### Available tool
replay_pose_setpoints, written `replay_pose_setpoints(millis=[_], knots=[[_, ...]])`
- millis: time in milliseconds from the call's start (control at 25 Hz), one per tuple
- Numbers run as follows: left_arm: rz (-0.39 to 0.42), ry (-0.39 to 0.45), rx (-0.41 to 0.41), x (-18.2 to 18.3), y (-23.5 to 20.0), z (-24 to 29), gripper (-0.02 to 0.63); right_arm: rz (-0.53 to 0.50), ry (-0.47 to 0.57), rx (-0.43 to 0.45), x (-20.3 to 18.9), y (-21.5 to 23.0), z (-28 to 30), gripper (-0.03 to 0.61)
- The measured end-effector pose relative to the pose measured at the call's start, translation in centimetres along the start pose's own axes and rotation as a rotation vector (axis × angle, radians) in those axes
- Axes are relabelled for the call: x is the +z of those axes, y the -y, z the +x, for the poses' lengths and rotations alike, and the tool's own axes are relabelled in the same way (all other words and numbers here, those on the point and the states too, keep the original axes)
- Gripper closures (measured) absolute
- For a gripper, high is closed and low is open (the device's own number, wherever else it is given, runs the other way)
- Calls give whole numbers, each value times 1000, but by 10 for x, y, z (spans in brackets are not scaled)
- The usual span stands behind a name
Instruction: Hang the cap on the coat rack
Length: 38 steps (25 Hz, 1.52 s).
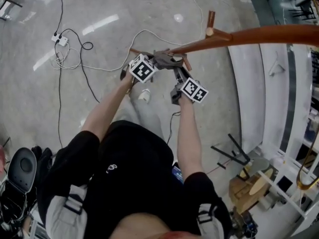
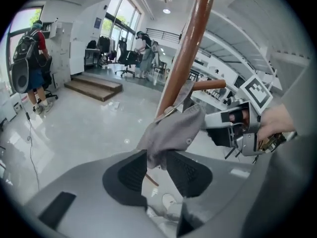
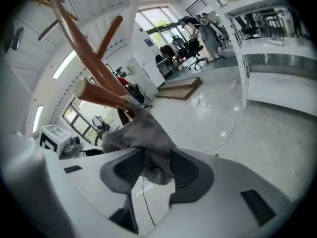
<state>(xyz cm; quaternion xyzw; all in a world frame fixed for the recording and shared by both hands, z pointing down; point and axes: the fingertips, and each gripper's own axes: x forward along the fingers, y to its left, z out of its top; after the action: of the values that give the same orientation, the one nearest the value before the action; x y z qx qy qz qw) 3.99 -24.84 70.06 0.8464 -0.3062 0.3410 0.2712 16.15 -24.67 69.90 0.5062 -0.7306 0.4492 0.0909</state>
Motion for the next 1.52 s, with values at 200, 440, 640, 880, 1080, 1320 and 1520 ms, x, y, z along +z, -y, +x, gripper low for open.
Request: replay_pose_setpoints(millis=[200, 440, 640, 880, 1080, 1320, 1520], knots=[[-86, 89, 7, 19, -9, -35, 500, -83, 78, 12, 17, -2, -44, 468], [-78, 325, 5, 81, 1, -87, 502, -67, 385, -77, 87, -1, -97, 548], [-23, 524, -32, 154, 27, -140, 517, -129, 618, -53, 158, -54, -144, 568], [-98, 650, 19, 203, 16, -194, 614, -254, 768, 8, 198, -120, -196, 583], [-2, 761, -16, 233, 33, -257, 614, -394, 813, -49, 222, -159, -227, 583], [103, 820, 27, 248, 52, -292, 614, -521, 809, -13, 227, -199, -233, 583], [127, 830, 15, 254, 61, -293, 614, -536, 803, -13, 227, -203, -230, 583]])
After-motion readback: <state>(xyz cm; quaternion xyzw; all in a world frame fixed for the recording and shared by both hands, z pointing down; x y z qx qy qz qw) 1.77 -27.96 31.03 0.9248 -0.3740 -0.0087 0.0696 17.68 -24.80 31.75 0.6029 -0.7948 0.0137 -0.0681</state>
